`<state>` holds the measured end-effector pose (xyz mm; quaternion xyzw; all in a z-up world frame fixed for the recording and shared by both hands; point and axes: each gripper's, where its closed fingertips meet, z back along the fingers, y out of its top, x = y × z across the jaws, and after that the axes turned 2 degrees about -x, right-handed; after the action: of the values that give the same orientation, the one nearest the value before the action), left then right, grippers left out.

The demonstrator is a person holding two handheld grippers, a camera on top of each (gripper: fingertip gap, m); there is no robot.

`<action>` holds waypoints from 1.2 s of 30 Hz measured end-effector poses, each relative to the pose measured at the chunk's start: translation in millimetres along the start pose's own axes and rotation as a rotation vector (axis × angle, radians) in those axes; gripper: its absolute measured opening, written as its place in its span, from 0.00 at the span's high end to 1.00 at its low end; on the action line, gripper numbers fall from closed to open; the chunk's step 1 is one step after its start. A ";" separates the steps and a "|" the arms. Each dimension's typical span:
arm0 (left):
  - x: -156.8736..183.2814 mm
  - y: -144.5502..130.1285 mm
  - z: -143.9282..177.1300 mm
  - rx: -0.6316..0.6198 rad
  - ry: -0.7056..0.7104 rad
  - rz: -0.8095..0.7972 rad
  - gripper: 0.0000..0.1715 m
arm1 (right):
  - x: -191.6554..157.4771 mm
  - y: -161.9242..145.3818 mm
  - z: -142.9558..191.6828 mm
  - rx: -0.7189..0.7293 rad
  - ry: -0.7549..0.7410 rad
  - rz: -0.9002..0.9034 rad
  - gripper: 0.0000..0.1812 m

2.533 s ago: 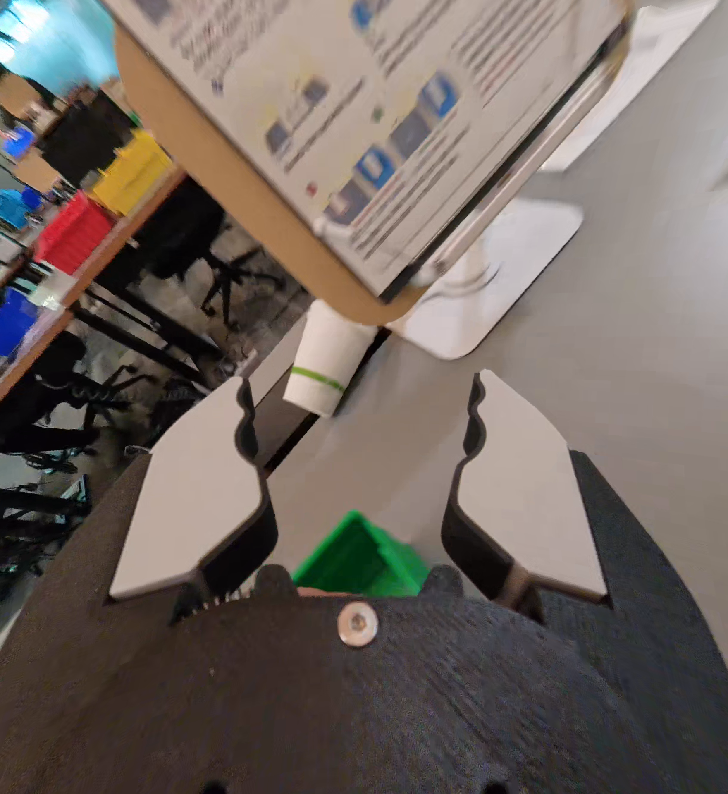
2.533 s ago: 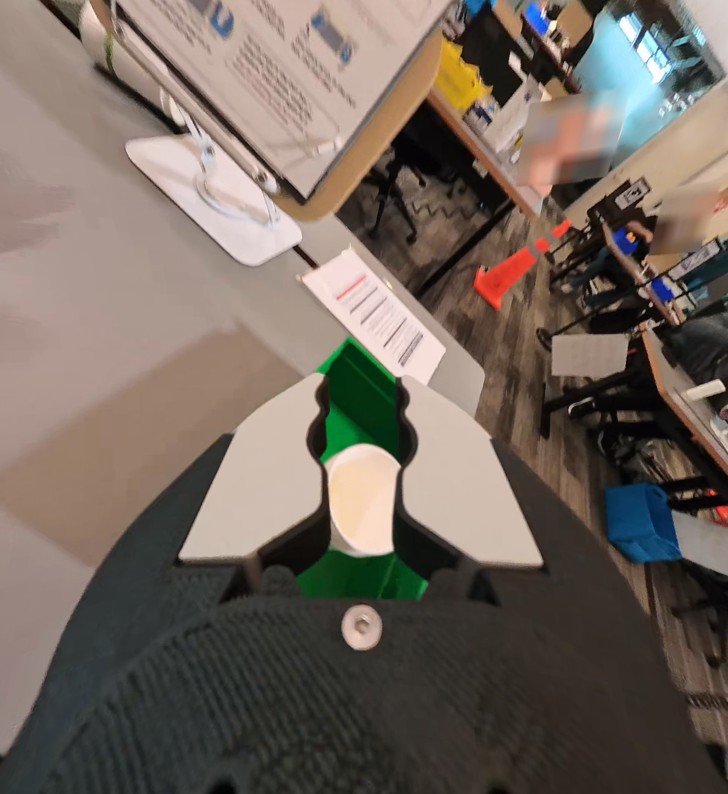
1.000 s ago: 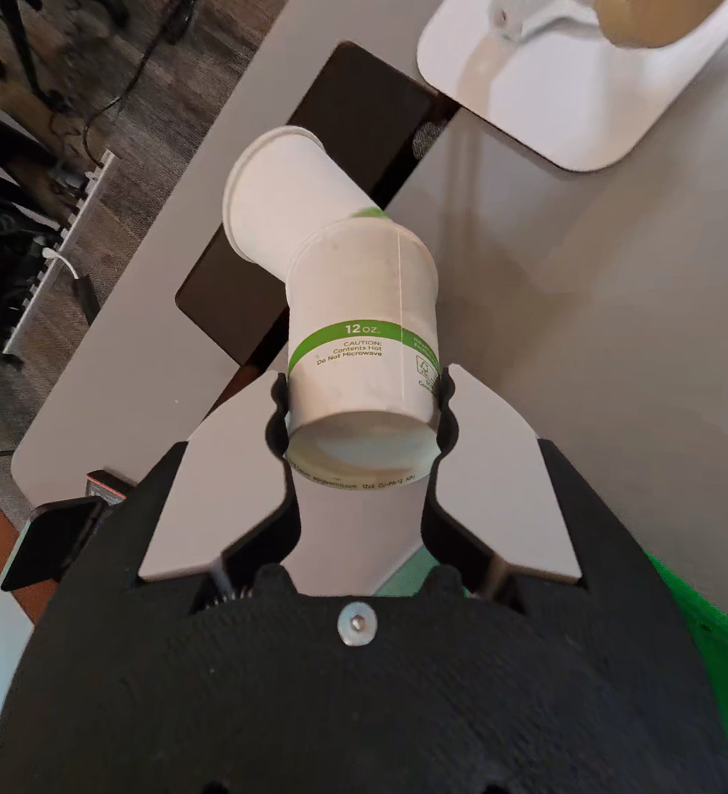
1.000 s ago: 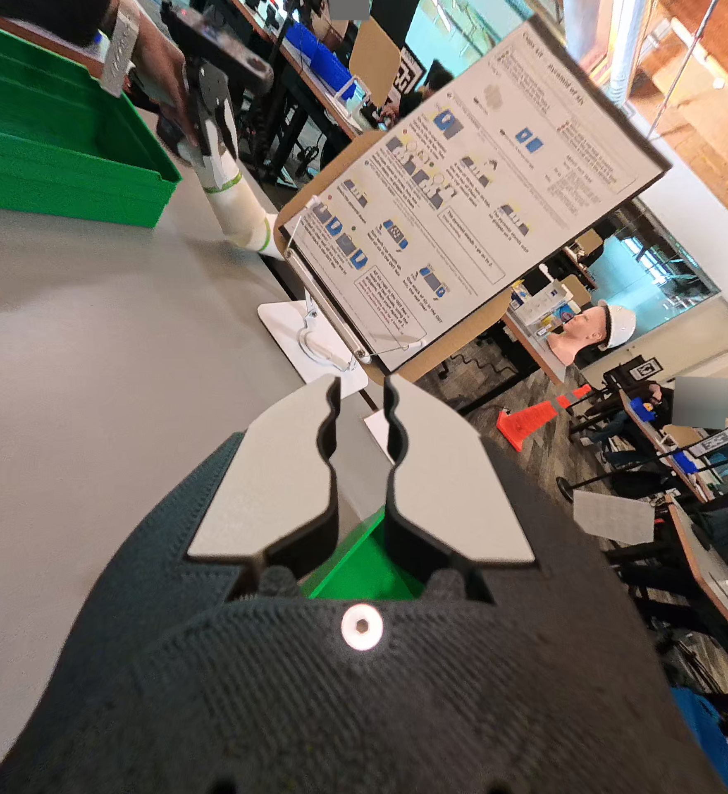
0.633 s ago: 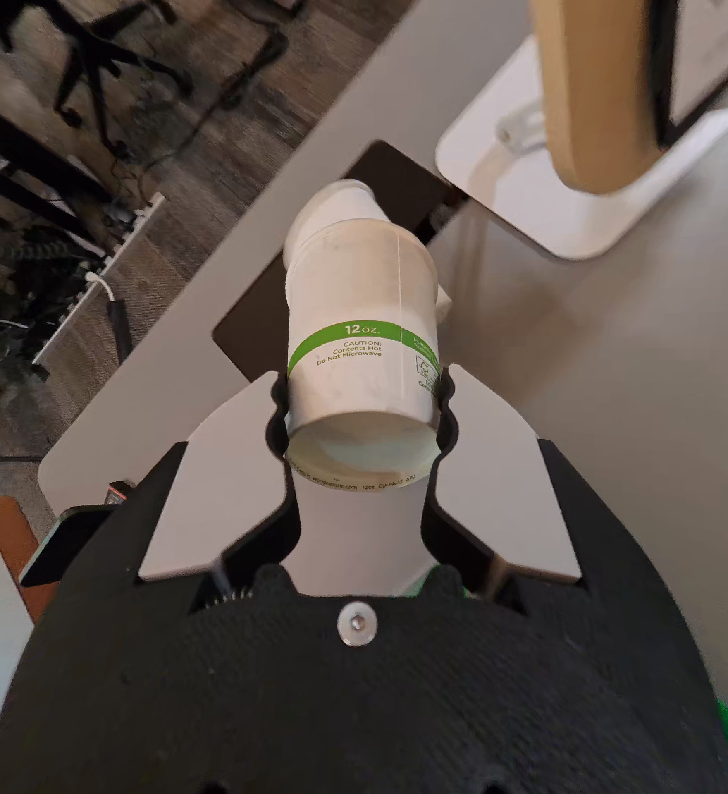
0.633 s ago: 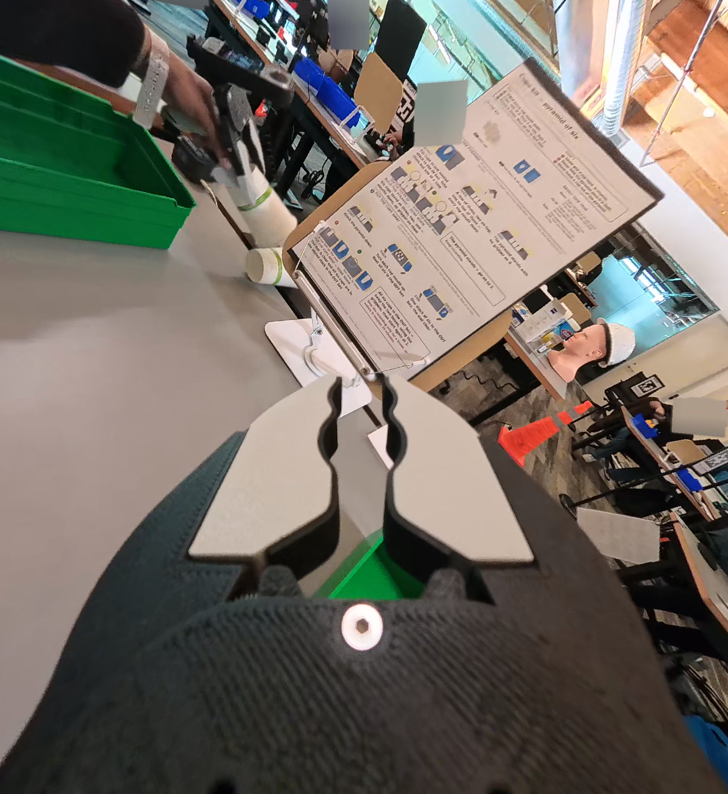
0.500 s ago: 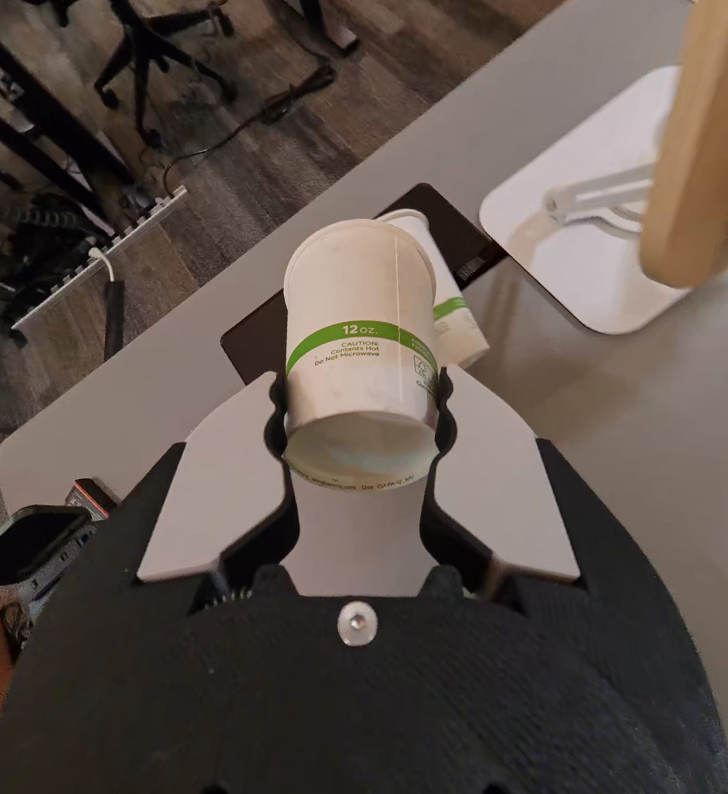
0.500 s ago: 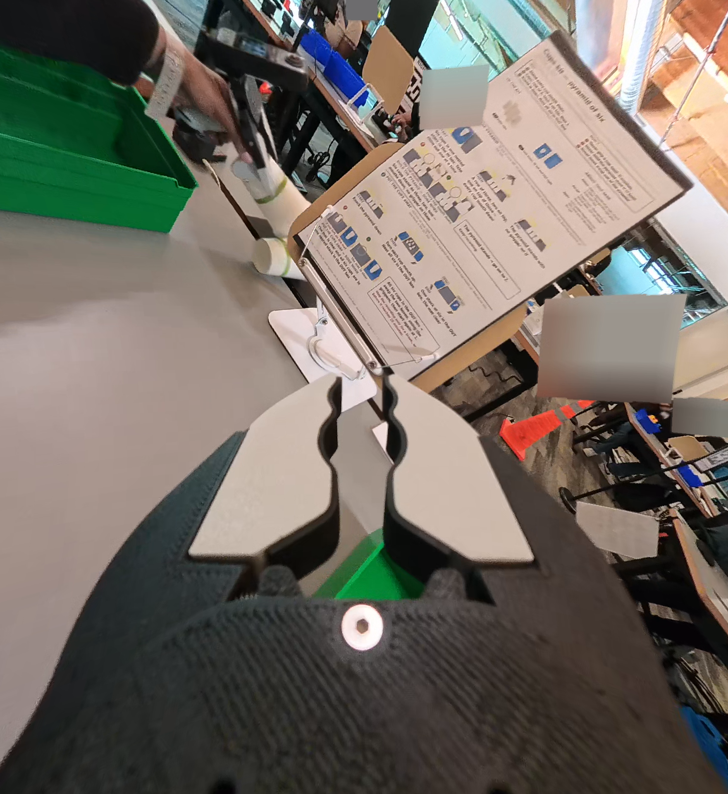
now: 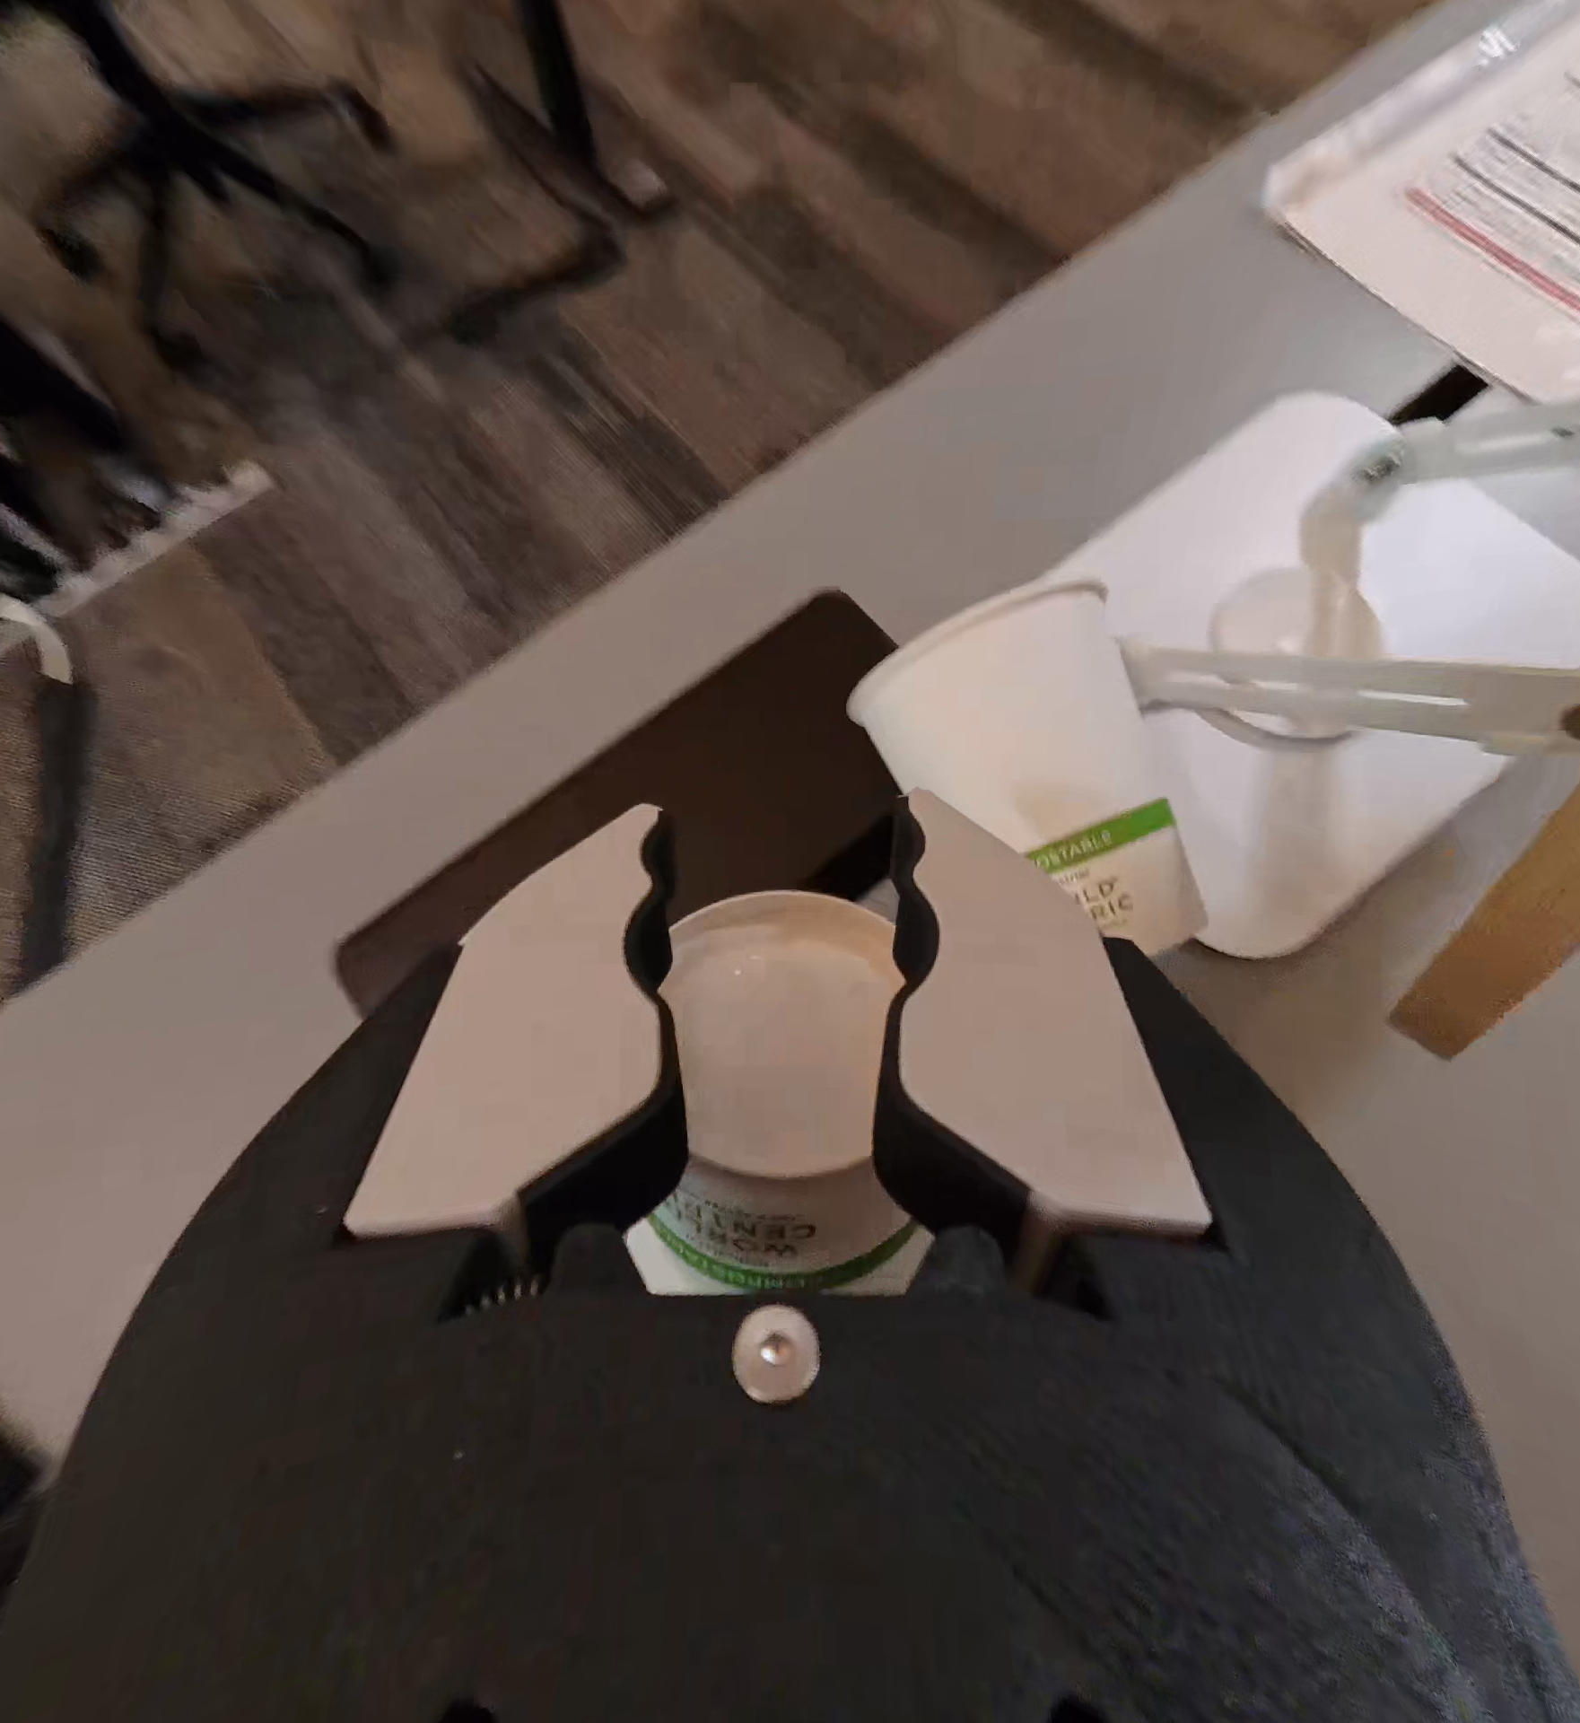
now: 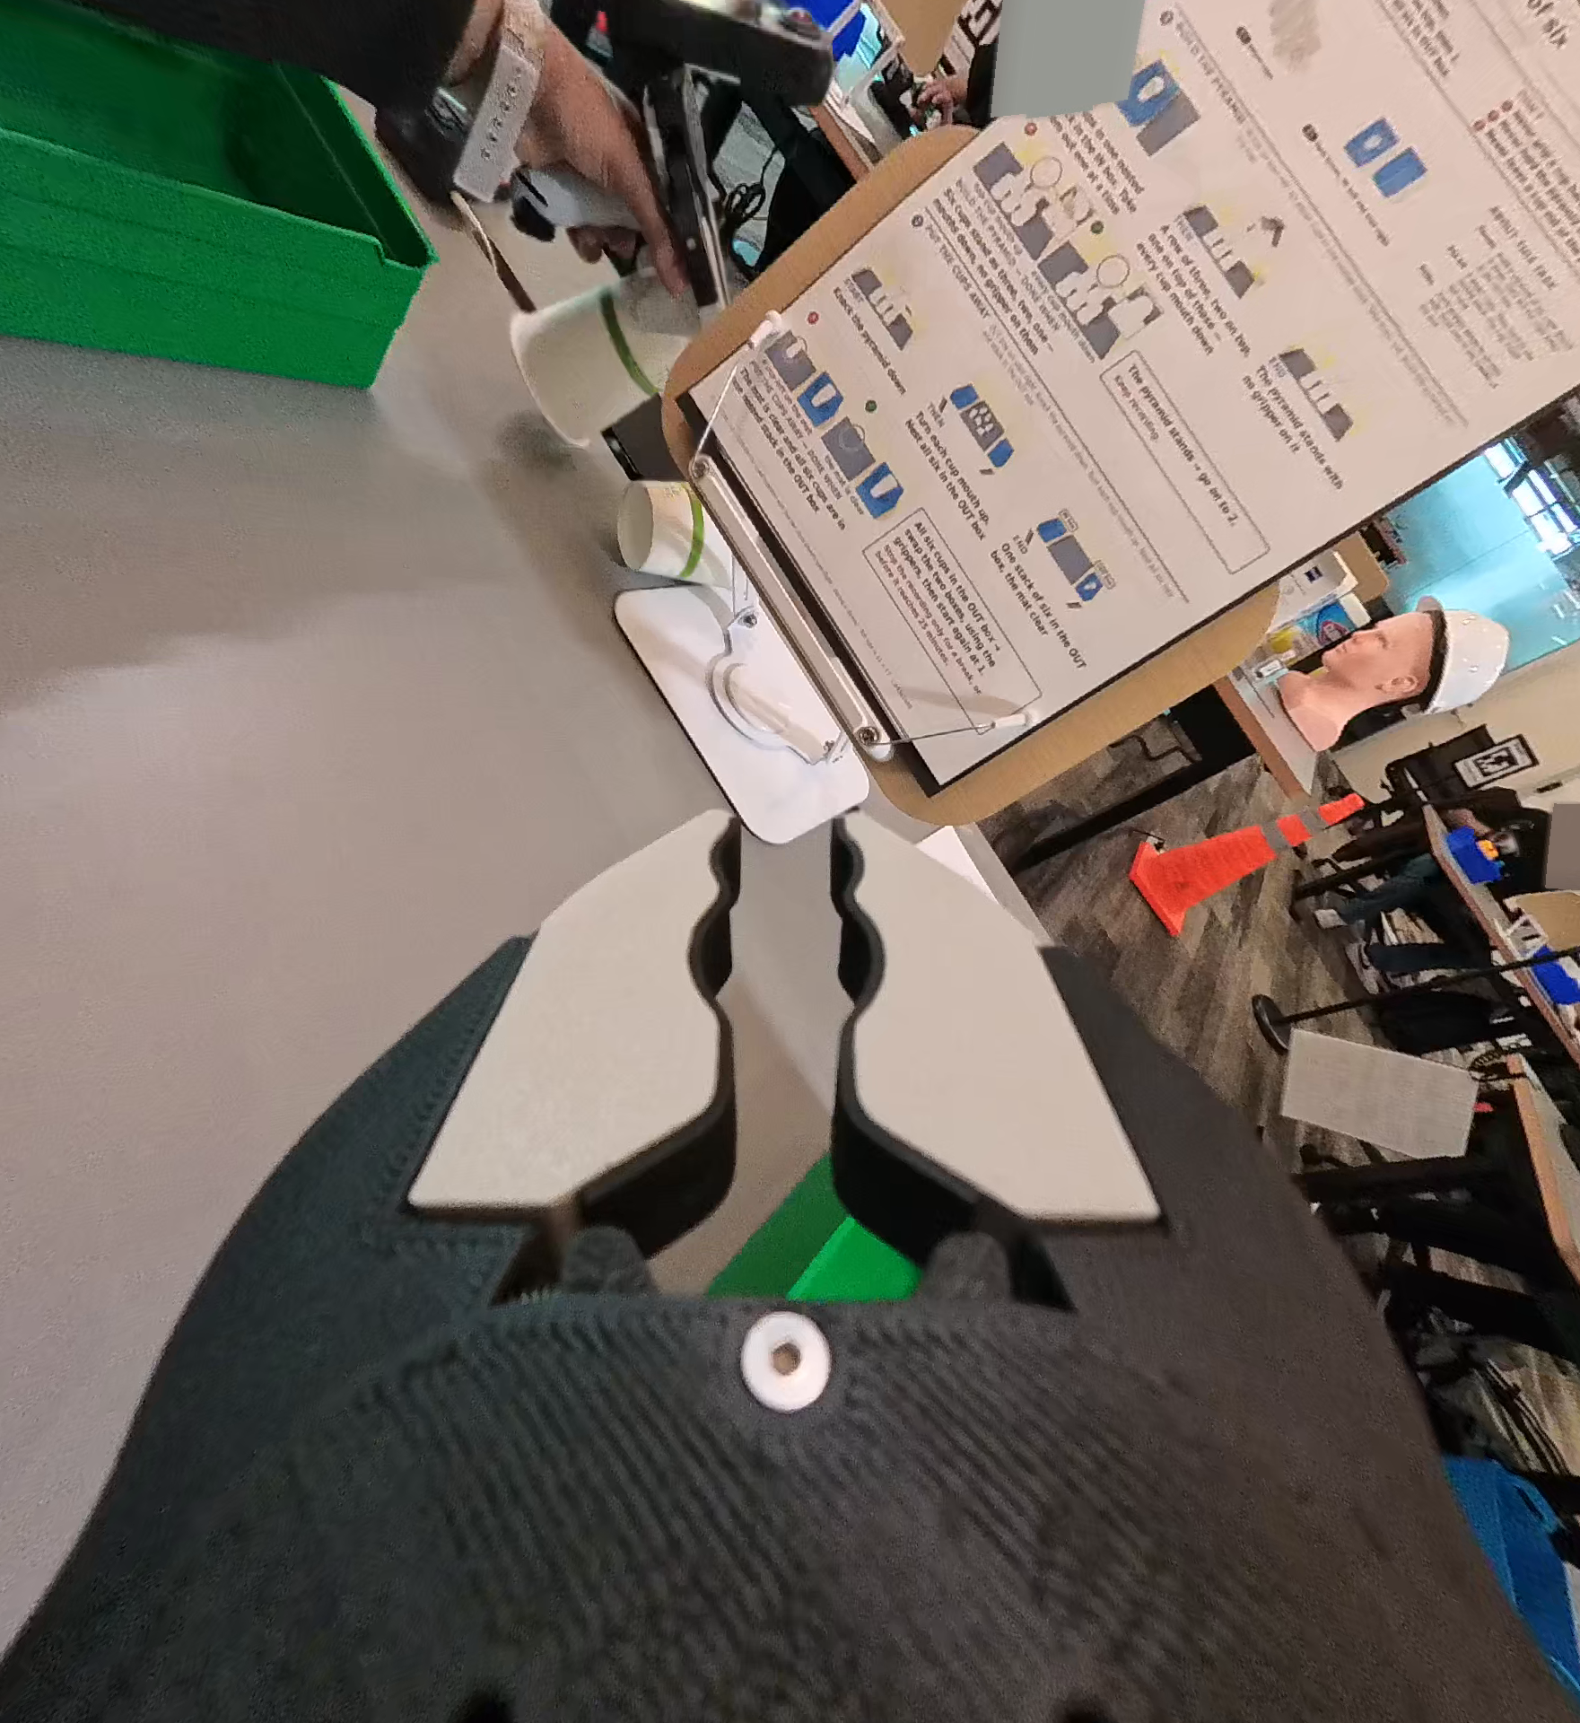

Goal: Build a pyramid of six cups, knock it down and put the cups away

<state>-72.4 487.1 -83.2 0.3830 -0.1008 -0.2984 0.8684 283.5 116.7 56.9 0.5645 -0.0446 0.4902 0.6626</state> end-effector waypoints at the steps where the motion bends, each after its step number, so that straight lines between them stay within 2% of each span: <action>1: 5.0 -2.6 -4.2 -0.029 -0.028 0.019 0.73 | 0.8 -1.3 0.1 -0.004 -0.004 -0.001 0.90; 3: 15.4 -3.9 -5.9 -0.031 -0.062 0.035 0.75 | 3.0 -2.6 1.5 -0.007 -0.010 -0.004 0.90; 4: 20.4 -3.5 -3.6 -0.020 -0.077 0.045 0.85 | 4.3 -2.6 2.5 -0.004 -0.013 -0.006 0.90; 6: 26.9 -4.2 3.4 0.012 -0.082 0.037 0.88 | 5.6 -1.4 3.9 0.012 -0.010 -0.014 0.90; 9: 36.5 -25.4 6.6 -0.069 -0.087 -0.040 0.78 | 4.3 -1.8 3.6 0.022 0.002 -0.018 0.90; 11: 34.0 -21.7 10.3 -0.021 -0.052 -0.044 0.71 | 2.7 -4.3 2.6 0.011 0.004 -0.009 0.90; 14: 36.9 -5.5 19.5 0.078 -0.090 0.008 0.64 | 2.2 -5.9 4.7 -0.006 -0.008 0.010 0.90; 19: 35.0 -7.2 35.8 0.128 -0.005 -0.028 0.59 | 7.4 3.1 18.7 0.034 -0.026 0.000 0.90; 21: 31.5 -15.6 46.2 0.146 0.103 -0.132 0.59 | 9.1 5.1 22.0 0.053 -0.025 -0.011 0.90; 23: 31.9 -25.8 58.3 0.165 0.245 -0.339 0.62 | 9.6 4.4 22.9 0.058 -0.024 -0.014 0.90; 26: 54.7 -42.0 68.3 0.182 0.355 -0.675 0.68 | 8.1 0.8 20.9 0.048 -0.019 -0.010 0.90; 29: 88.9 -56.1 64.9 0.145 0.357 -0.917 0.74 | 5.2 1.6 19.1 0.045 -0.014 -0.003 0.90; 32: 117.7 -65.2 50.9 0.066 0.300 -1.004 0.72 | 3.5 5.8 21.1 0.050 -0.017 0.011 0.90; 36: 135.5 -59.2 28.4 0.035 0.338 -1.117 0.74 | 12.6 8.7 35.9 0.057 -0.064 0.031 0.90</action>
<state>-1.4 357.9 -113.9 0.4348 0.2515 -0.6442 0.5768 301.6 94.8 83.7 0.5981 -0.0606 0.4830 0.6366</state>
